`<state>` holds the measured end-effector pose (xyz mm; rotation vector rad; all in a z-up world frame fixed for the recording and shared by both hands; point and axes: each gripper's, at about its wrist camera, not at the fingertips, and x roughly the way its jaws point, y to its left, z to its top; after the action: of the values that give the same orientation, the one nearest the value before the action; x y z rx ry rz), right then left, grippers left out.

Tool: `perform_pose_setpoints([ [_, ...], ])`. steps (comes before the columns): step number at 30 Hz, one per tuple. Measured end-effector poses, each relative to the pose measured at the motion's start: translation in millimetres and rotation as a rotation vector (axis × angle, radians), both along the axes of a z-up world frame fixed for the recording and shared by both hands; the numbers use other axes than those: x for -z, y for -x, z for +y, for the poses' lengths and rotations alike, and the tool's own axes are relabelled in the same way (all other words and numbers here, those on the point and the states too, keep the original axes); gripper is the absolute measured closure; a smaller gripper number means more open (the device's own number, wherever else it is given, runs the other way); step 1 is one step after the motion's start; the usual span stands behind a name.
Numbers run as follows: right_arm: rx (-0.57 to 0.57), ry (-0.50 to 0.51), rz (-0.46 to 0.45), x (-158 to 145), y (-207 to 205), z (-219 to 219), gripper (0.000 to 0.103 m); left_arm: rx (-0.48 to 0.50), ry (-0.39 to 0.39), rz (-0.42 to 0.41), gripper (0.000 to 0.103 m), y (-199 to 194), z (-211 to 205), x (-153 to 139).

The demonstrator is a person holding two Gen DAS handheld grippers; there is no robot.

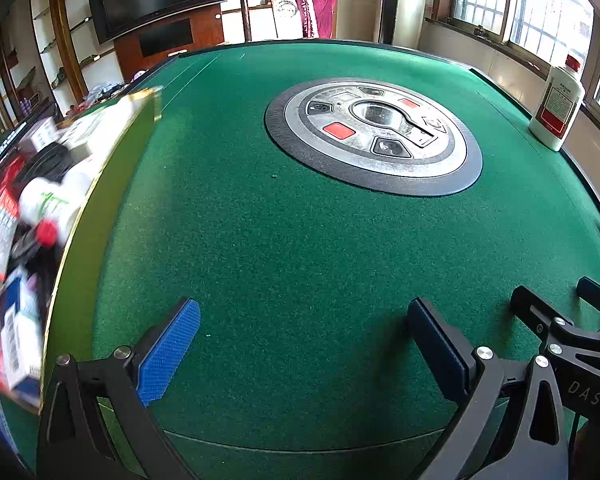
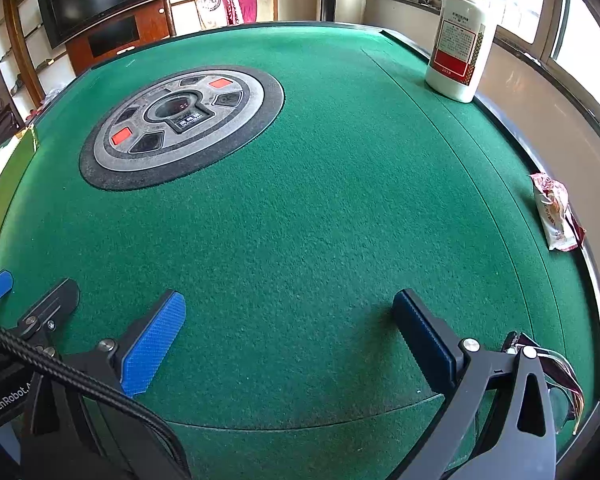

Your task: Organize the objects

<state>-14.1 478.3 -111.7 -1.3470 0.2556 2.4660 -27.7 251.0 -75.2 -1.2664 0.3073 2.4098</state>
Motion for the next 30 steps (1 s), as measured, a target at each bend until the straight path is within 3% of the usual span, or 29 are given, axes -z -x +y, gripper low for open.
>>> perform_pose_setpoints([
  [30,0.0,0.0,-0.004,-1.0,1.0,-0.2,0.0,-0.009,0.001,0.0,0.001,0.6,0.9,-0.8],
])
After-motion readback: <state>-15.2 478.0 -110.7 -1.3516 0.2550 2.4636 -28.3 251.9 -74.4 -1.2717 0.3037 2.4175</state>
